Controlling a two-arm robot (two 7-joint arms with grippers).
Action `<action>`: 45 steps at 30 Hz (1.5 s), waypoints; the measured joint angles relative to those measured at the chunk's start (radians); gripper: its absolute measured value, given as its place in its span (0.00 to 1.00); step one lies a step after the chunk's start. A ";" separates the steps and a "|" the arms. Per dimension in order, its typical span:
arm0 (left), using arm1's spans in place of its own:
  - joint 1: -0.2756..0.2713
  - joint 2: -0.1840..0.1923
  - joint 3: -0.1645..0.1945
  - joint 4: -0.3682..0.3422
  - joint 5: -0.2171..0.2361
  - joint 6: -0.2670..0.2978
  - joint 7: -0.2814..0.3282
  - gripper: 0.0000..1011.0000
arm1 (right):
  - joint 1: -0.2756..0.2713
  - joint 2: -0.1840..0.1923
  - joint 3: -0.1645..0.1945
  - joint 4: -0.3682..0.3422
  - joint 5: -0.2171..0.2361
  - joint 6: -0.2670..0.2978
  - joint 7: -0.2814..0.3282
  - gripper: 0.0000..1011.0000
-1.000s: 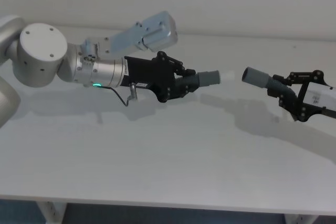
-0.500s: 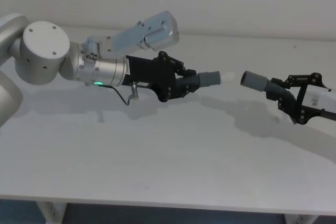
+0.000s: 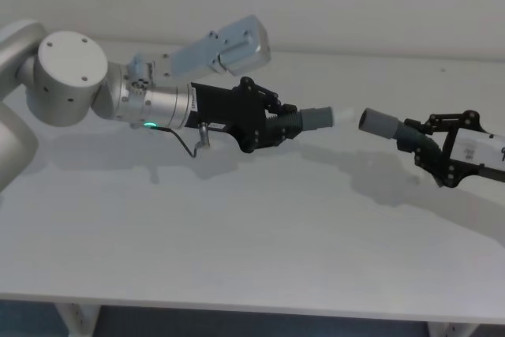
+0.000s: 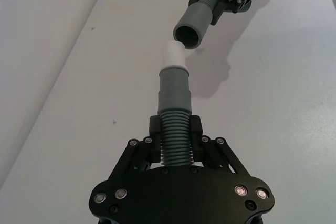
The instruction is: Use both hands to pick up one end of the pipe from the table, align the ends, and insert them.
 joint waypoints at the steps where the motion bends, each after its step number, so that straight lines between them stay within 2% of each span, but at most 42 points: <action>1: -0.001 -0.001 0.001 0.002 -0.002 -0.001 0.000 0.30 | 0.001 0.000 -0.001 0.001 -0.001 0.001 0.000 0.27; 25: -0.028 -0.014 0.023 0.055 -0.027 -0.034 -0.024 0.30 | 0.029 -0.019 -0.025 0.017 -0.036 0.027 -0.019 0.27; 45: -0.064 -0.024 0.051 0.105 -0.037 -0.045 -0.053 0.30 | 0.055 -0.032 -0.035 0.030 -0.046 0.039 -0.025 0.27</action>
